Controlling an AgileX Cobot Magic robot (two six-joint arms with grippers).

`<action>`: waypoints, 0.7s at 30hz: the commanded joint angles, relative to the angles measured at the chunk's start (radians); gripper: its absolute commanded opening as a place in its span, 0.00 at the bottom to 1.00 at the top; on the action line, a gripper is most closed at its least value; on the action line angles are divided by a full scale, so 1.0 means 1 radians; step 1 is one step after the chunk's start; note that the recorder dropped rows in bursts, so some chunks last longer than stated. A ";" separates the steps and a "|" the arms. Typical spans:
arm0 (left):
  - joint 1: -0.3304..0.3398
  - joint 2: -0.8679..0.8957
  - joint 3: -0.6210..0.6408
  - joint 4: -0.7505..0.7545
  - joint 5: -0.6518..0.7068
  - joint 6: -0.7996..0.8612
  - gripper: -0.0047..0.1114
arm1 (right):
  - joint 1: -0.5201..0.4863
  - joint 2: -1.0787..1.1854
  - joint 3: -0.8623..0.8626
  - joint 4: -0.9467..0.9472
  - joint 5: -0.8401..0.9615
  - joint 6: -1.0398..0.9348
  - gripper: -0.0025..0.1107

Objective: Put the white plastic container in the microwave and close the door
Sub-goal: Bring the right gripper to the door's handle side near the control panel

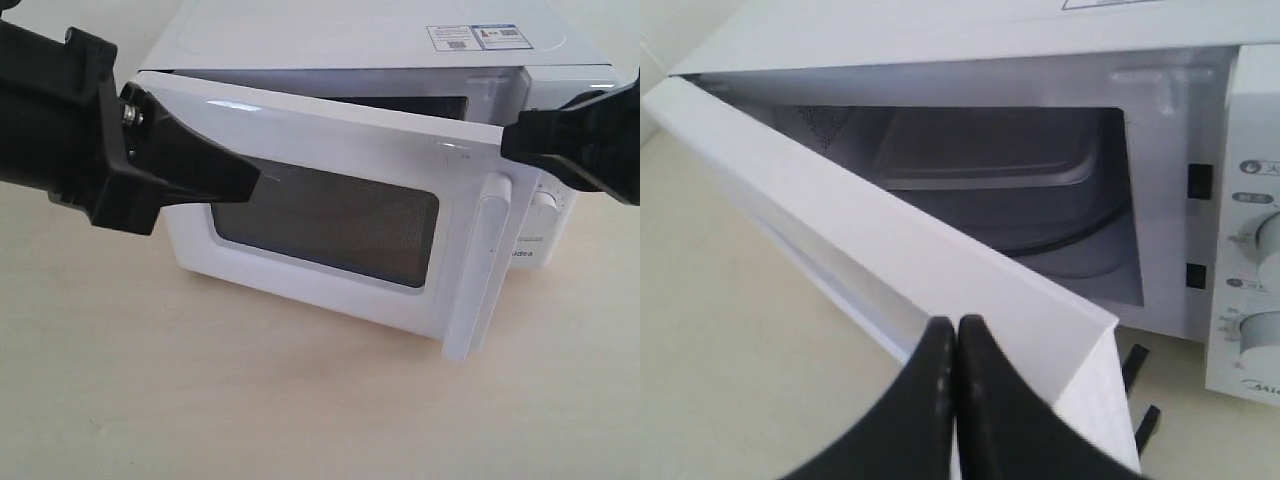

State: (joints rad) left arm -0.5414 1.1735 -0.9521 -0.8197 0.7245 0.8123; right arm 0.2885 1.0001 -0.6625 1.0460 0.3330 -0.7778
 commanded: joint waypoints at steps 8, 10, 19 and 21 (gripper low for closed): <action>-0.005 -0.029 -0.007 -0.053 0.027 -0.008 0.08 | 0.000 0.106 0.003 -0.020 -0.093 -0.009 0.02; -0.005 -0.054 -0.007 -0.053 0.027 -0.008 0.08 | 0.000 0.129 0.003 -0.018 -0.143 -0.007 0.02; -0.005 -0.086 -0.007 -0.053 0.032 -0.008 0.08 | 0.000 0.129 0.001 -0.018 -0.295 -0.009 0.02; -0.005 -0.086 -0.007 -0.053 0.032 -0.008 0.08 | 0.000 0.129 -0.004 -0.014 -0.298 -0.009 0.02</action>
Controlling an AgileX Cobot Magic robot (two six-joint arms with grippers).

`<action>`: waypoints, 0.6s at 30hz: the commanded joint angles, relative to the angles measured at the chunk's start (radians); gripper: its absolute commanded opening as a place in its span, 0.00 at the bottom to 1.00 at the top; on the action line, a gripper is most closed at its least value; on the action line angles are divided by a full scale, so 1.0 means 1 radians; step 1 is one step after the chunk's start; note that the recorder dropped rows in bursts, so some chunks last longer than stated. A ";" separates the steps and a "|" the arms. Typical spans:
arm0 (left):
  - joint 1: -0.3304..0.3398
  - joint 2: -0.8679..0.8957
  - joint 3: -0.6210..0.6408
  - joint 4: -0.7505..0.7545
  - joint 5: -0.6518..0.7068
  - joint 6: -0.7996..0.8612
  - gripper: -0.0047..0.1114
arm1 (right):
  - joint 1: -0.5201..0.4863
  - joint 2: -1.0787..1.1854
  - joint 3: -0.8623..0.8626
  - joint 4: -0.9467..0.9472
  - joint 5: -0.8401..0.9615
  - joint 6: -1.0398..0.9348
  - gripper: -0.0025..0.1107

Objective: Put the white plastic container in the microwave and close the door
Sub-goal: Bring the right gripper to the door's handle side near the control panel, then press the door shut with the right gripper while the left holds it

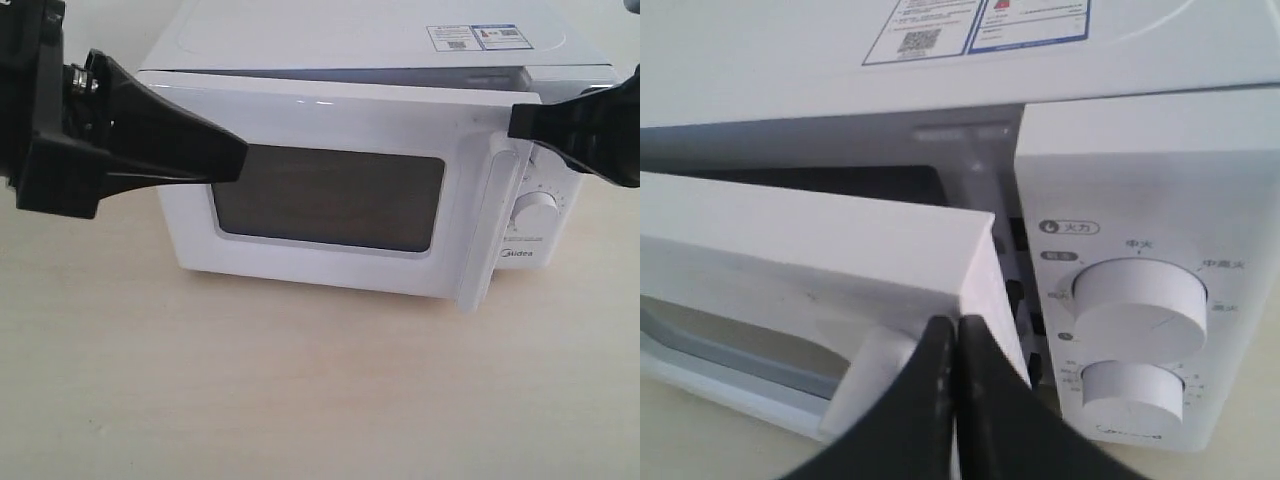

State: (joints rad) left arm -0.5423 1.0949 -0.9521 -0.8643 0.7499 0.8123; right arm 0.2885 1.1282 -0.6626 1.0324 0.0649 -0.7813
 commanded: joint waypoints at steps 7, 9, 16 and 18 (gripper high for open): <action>-0.004 -0.007 -0.007 -0.010 0.007 -0.008 0.08 | 0.000 0.000 -0.003 0.001 -0.029 -0.002 0.02; -0.004 -0.007 -0.007 -0.010 0.007 -0.008 0.08 | 0.000 0.000 -0.003 0.005 -0.026 0.001 0.02; -0.004 -0.007 -0.007 -0.012 0.007 -0.012 0.08 | 0.000 0.077 -0.048 0.005 0.012 0.006 0.02; -0.004 -0.007 -0.007 -0.012 0.007 -0.012 0.08 | 0.000 0.103 -0.055 0.005 0.005 0.006 0.02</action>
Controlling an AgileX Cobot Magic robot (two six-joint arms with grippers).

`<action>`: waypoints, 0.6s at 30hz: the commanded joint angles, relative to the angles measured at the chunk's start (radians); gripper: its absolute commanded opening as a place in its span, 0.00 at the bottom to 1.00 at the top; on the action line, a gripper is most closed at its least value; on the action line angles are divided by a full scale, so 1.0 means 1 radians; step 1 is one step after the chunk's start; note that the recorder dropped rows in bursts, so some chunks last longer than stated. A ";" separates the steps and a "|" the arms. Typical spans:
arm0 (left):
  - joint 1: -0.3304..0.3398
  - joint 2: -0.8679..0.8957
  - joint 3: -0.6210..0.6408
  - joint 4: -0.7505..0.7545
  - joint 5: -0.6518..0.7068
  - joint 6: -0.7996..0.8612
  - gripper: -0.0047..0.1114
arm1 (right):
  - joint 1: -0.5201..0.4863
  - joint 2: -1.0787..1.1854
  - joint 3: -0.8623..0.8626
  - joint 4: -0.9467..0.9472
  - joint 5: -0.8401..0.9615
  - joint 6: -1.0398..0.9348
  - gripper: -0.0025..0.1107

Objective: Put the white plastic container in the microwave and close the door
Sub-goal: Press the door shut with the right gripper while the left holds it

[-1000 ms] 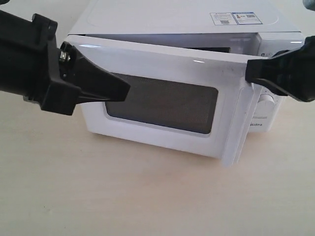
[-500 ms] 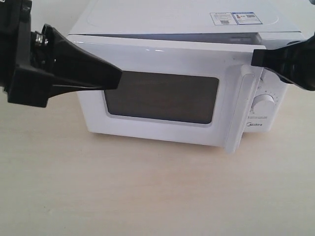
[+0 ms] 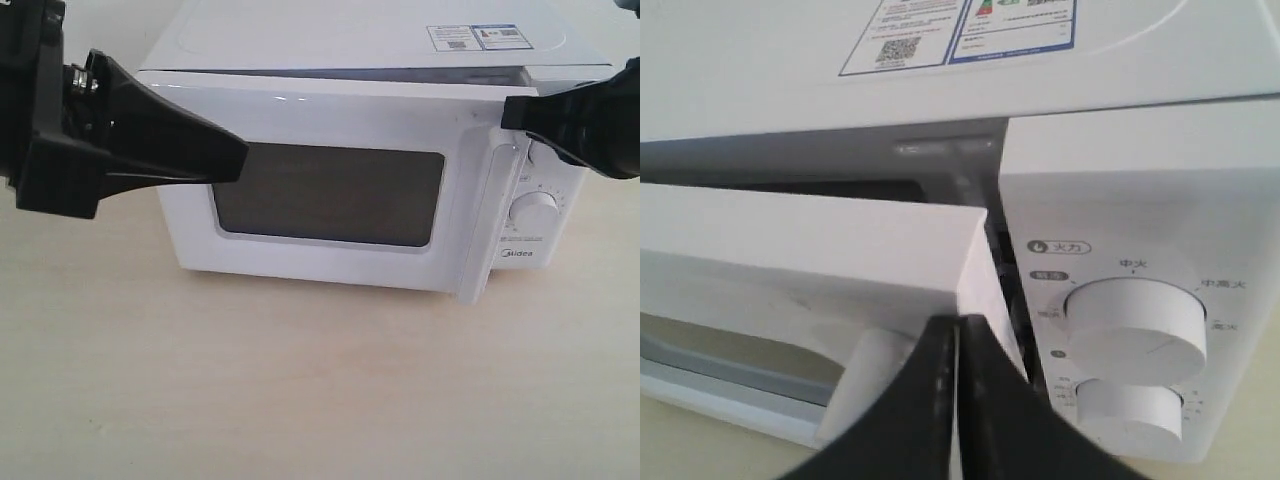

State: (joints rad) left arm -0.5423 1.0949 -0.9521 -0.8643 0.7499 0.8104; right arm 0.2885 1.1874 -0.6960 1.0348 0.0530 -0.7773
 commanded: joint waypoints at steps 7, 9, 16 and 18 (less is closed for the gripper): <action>-0.004 -0.007 -0.007 -0.014 0.007 -0.006 0.08 | 0.000 0.090 -0.026 0.002 -0.046 0.005 0.02; -0.004 -0.007 -0.007 -0.014 0.007 -0.006 0.08 | 0.000 0.093 -0.031 0.000 -0.053 0.000 0.02; -0.004 -0.007 -0.007 -0.014 0.003 -0.004 0.08 | 0.000 0.093 -0.077 0.000 -0.048 0.000 0.02; -0.004 -0.007 -0.007 -0.014 0.003 -0.002 0.08 | 0.000 0.093 -0.088 0.000 -0.046 -0.002 0.02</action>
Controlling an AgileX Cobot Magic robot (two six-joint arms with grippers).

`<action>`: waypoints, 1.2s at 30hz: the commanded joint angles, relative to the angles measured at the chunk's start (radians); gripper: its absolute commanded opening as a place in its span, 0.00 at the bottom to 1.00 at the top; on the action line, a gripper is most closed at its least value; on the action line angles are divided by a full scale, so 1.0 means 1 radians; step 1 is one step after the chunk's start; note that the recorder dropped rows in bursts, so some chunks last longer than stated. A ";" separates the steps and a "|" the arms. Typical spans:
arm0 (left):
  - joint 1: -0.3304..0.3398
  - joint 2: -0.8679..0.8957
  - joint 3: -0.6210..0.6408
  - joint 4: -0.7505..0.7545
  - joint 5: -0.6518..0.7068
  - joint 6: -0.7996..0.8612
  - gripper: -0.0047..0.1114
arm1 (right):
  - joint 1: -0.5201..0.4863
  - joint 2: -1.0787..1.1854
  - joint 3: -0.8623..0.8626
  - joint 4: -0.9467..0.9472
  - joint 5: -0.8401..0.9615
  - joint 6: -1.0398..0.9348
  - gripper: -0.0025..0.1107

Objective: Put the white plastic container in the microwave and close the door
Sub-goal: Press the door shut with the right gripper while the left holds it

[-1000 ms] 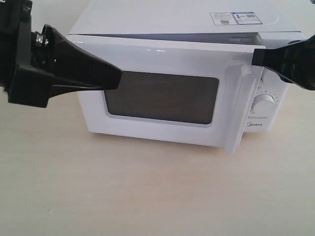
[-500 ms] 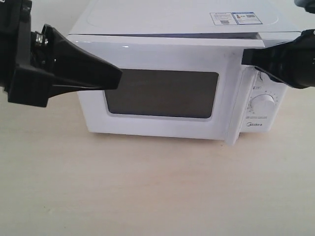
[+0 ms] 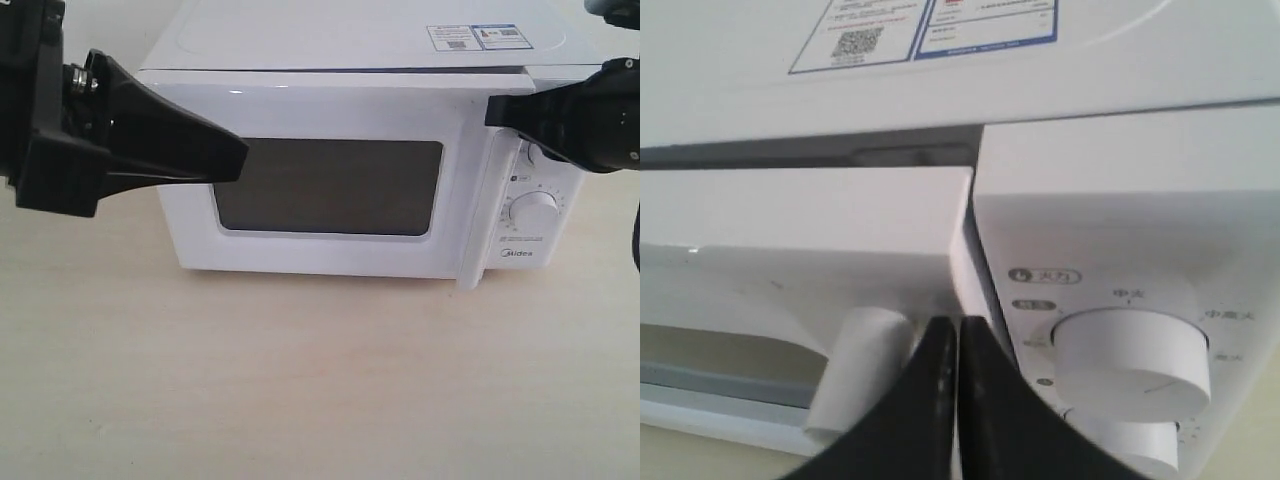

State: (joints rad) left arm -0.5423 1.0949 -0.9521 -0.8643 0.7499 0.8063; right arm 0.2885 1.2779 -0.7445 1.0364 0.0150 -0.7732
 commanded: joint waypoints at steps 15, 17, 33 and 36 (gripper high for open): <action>-0.004 -0.007 -0.007 -0.014 0.003 0.005 0.08 | 0.000 0.069 -0.047 -0.003 -0.015 -0.010 0.02; -0.004 -0.007 -0.007 -0.014 0.003 0.005 0.08 | 0.000 0.071 -0.047 -0.003 -0.028 -0.010 0.02; -0.004 -0.007 -0.007 -0.010 0.003 0.008 0.08 | 0.000 -0.003 -0.047 -0.011 0.062 -0.020 0.02; -0.004 -0.021 -0.007 -0.008 0.003 0.008 0.08 | 0.000 -0.075 -0.045 -0.025 0.111 -0.020 0.02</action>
State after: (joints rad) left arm -0.5423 1.0931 -0.9521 -0.8643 0.7499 0.8118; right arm 0.2885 1.2632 -0.7896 1.0292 0.0668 -0.7849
